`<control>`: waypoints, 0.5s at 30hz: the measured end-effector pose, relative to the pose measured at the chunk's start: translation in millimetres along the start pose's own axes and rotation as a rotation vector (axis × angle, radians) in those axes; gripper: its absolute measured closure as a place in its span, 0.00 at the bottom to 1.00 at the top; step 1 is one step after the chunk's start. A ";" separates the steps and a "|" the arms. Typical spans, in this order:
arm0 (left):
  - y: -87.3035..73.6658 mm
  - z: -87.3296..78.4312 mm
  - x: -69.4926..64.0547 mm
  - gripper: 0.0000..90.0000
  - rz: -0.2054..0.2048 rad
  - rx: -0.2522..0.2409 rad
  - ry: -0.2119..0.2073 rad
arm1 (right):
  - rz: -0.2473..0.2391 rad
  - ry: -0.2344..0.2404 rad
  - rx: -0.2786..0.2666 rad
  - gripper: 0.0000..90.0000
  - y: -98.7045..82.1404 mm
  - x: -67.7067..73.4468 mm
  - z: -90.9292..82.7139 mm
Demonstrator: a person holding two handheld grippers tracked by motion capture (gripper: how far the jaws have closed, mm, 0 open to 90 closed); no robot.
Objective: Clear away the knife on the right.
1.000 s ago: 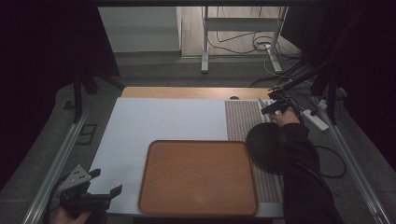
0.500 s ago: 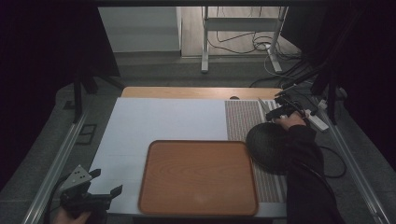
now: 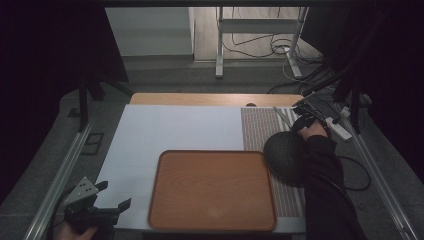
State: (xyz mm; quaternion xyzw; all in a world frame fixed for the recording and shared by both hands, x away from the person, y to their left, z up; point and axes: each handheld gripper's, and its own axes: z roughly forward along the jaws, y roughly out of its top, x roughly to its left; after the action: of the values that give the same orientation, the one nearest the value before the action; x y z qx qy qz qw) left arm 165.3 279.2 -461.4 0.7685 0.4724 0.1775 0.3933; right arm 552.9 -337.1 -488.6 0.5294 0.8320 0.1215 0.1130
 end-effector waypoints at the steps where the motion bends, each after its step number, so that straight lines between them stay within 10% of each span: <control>1: -0.1 -0.1 0.1 0.04 -0.001 -0.001 0.000 | -0.003 -0.005 0.006 0.89 0.7 1.1 -0.2; 9: -0.2 -0.7 0.0 0.04 -0.004 -0.003 -0.002 | -0.094 -0.079 0.023 0.90 -4.1 -2.7 -3.5; 15: 0.1 -0.5 -0.2 0.04 -0.003 -0.003 -0.002 | -0.054 -0.095 -0.001 0.90 -15.2 -18.3 -12.0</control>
State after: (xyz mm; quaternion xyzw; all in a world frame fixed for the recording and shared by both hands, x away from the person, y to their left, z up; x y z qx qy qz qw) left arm 164.9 279.2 -461.0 0.7674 0.4730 0.1768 0.3951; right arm 543.7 -361.0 -481.1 0.5119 0.8396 0.0934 0.1558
